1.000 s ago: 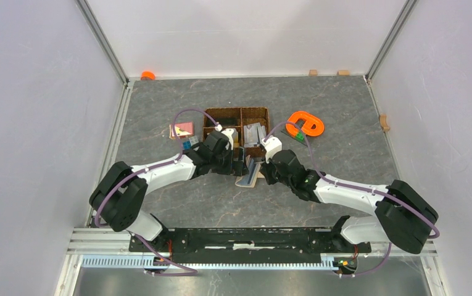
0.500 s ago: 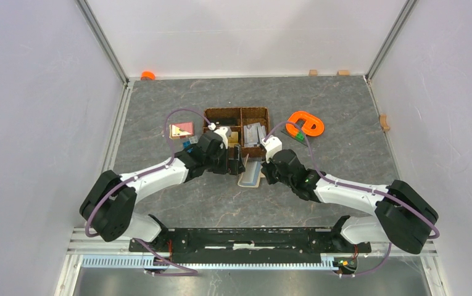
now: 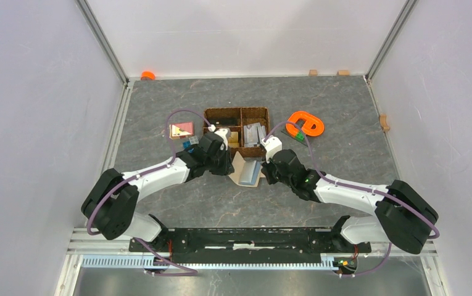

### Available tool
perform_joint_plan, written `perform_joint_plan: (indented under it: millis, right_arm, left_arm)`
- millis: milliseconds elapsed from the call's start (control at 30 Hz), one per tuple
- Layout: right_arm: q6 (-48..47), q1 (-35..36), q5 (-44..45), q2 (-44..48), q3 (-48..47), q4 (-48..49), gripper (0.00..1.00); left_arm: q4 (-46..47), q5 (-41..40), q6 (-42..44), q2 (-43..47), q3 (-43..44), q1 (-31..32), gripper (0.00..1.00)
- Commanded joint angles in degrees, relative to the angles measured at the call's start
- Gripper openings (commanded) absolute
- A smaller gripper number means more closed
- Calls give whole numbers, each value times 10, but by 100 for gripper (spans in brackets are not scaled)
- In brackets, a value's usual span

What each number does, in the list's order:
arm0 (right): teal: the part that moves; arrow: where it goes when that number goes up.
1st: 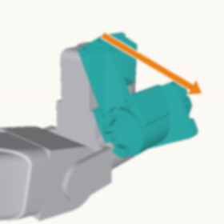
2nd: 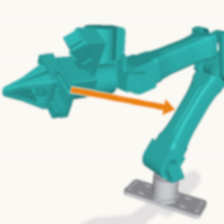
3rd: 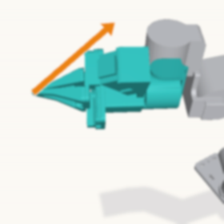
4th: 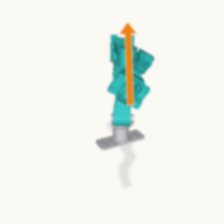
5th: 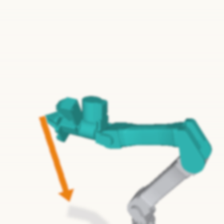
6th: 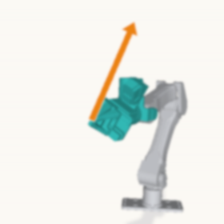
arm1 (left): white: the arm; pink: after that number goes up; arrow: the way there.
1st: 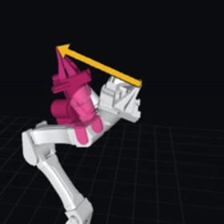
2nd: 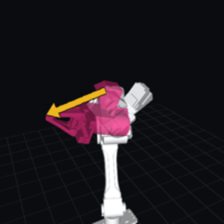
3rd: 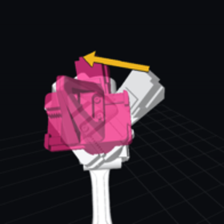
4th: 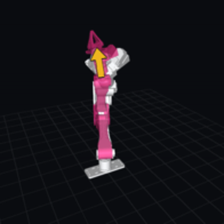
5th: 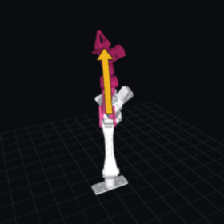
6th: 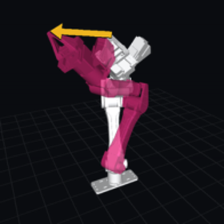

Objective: Take the credit cards out of the card holder
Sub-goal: Open the card holder at the center of the board.

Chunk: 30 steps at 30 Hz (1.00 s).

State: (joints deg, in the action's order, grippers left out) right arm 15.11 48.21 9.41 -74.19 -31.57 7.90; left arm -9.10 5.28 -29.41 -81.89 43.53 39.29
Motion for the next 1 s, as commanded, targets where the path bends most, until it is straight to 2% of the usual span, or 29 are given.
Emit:
perform_joint_plan:
  millis: [0, 33, 67, 100, 133, 167, 400, 433, 533, 600, 700, 733, 867, 967]
  right_arm:
    - [-3, -5, 15, 8, -5, 3, 0]
    - [-3, -5, 13, 10, -5, 3, 0]
    - [-3, -6, 6, 14, -5, 5, 0]
    - [-4, -5, -5, 21, -1, 12, 0]
    - [-8, -6, -16, 29, 4, 20, 0]
    - [-10, -6, -26, 40, 10, 31, 0]
    - [-20, -6, -31, 72, 20, 34, 0]
    - [-21, -5, -26, 69, 18, 30, 0]
    - [-20, -6, 5, 45, 1, -1, 0]
    - [-17, -7, 21, 23, -14, -22, 0]
    - [-15, -8, 16, 3, -21, -25, 1]
    - [-14, -9, 16, 1, -20, -23, 4]
    - [-6, -12, 8, 1, -9, -8, 13]
    - [8, -23, -1, -8, -6, -8, 28]
  left_arm:
    - [-8, -31, 5, 11, 12, -2, 18]
    - [-13, -38, 5, 10, 14, -2, 20]
    - [-22, -46, 10, 7, 18, -2, 29]
    - [-36, -51, 17, 0, 25, -1, 46]
    - [-52, -58, 20, -11, 34, 0, 56]
    - [-67, -72, 24, -21, 44, 0, 61]
    - [-133, -184, 44, -64, 93, 50, 67]
    - [-141, -196, 46, -68, 97, 57, 66]
    - [-144, -179, 50, -70, 99, 62, 45]
    - [-139, -159, 51, -65, 95, 62, 34]
    - [-132, -141, 53, -55, 85, 62, 8]
    - [-132, -143, 55, -54, 83, 63, 3]
    - [-132, -154, 58, -69, 70, 63, 2]
    - [-132, -143, 51, -97, 68, 64, 2]
